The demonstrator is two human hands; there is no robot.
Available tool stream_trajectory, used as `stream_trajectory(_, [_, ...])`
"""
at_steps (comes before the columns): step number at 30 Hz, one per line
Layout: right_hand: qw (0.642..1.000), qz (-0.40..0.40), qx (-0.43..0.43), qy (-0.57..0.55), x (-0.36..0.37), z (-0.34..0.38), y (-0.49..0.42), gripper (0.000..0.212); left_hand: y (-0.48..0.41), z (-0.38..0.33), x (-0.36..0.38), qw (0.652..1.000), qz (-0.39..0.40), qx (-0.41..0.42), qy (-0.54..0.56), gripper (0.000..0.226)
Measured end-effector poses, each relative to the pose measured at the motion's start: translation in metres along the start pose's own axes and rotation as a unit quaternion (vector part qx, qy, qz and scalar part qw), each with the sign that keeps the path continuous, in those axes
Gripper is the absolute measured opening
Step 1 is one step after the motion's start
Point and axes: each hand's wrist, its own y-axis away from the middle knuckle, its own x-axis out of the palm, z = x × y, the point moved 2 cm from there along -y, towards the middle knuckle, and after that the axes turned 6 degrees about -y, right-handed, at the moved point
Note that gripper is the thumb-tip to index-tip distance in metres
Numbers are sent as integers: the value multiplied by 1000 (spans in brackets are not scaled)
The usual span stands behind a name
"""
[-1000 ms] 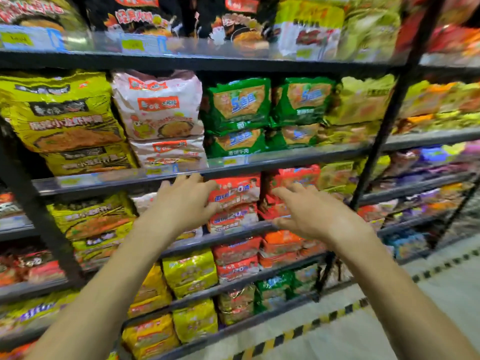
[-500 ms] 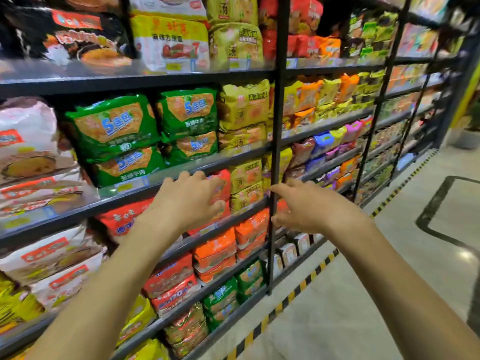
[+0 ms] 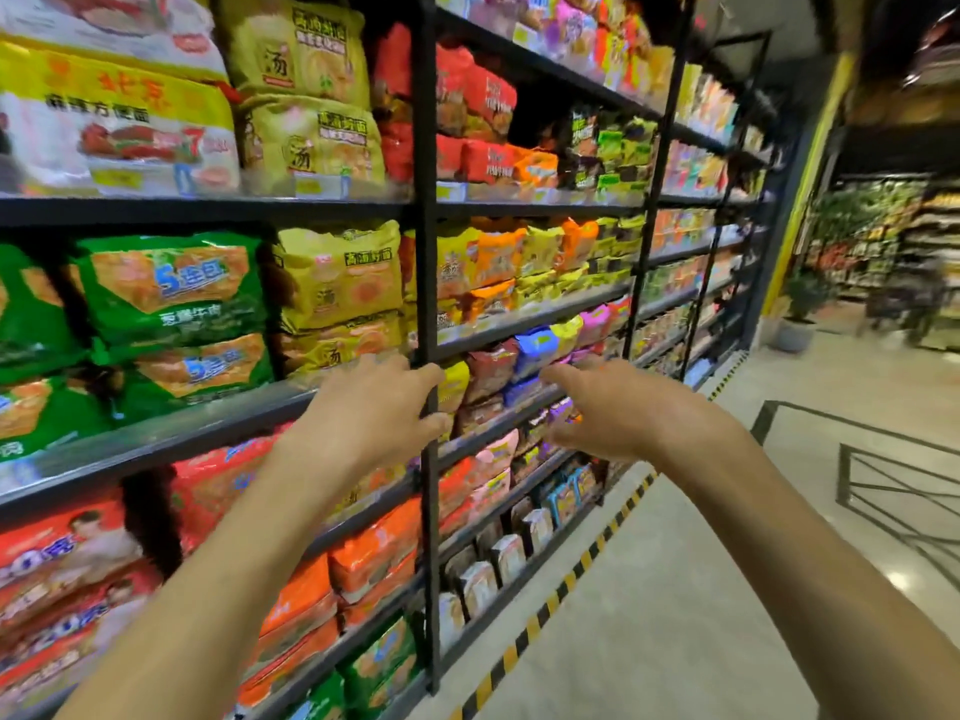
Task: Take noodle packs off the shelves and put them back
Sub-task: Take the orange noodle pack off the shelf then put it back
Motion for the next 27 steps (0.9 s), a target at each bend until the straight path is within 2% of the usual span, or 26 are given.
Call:
stream_trajectory(5, [1000, 2, 14, -17, 14, -68, -31, 74, -61, -49, -2, 1000, 17, 16, -11, 53])
stream_trajectory(11, [1000, -6, 15, -26, 26, -157, -64, 68, -130, -117, -1, 999, 10, 31, -24, 55])
stream_trajectory(19, [999, 11, -12, -47, 35, -298, -109, 69, -222, -224, -4, 999, 29, 3, -27, 56])
stream_trajectory(25, [994, -90, -65, -23, 40, -397, -133, 57, -283, -308, -5, 999, -10, -22, -41, 56])
stream_trajectory(27, [992, -94, -76, -26, 48, -422, -142, 54, -301, -333, 0, 999, -11, -22, -48, 58])
